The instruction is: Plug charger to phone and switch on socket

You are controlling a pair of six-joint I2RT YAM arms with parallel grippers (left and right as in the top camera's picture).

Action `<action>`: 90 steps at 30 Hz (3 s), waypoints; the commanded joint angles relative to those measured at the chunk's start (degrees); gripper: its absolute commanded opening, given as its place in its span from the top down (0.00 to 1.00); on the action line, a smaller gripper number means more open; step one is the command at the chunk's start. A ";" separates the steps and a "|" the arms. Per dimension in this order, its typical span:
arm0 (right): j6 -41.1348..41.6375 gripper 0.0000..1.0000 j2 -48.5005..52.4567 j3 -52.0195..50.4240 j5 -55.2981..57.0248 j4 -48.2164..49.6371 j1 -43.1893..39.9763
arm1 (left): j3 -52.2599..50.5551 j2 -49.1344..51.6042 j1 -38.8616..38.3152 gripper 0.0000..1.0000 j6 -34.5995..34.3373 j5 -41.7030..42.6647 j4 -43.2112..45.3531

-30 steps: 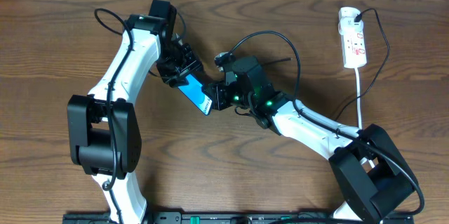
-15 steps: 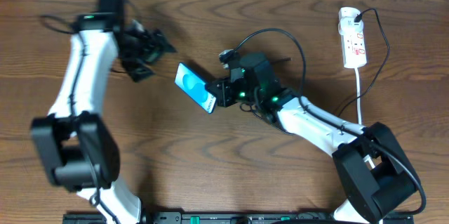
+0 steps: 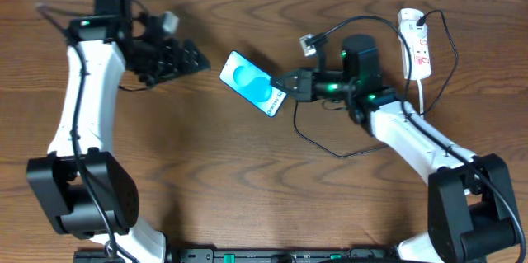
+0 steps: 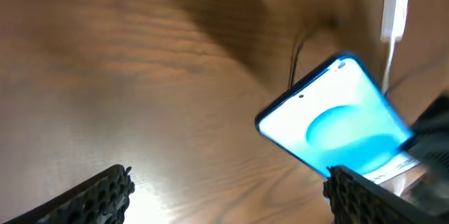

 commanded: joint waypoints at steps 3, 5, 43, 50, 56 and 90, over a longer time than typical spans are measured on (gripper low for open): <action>6.58 0.99 -1.38 2.14 -18.64 0.96 -3.17 | 0.87 -0.76 -3.61 0.09 24.94 4.20 -0.63; 6.69 0.99 -1.38 2.19 -21.57 1.53 -3.43 | 0.90 -0.79 -4.35 0.09 29.20 7.78 -1.62; 6.34 0.99 2.43 2.19 -27.85 17.33 -1.64 | 0.50 -0.74 -5.86 0.30 59.45 32.94 -22.29; 6.54 0.99 2.47 2.19 -27.74 18.51 -1.49 | -0.70 -0.61 -5.84 0.46 59.43 32.96 -21.31; 8.33 0.99 2.47 2.19 -27.87 22.95 -1.49 | -2.32 -0.52 -5.84 0.52 59.43 32.96 -21.29; 11.47 0.18 2.45 2.19 -28.96 29.90 -0.55 | -2.93 -0.52 -5.84 0.93 59.19 35.12 -20.90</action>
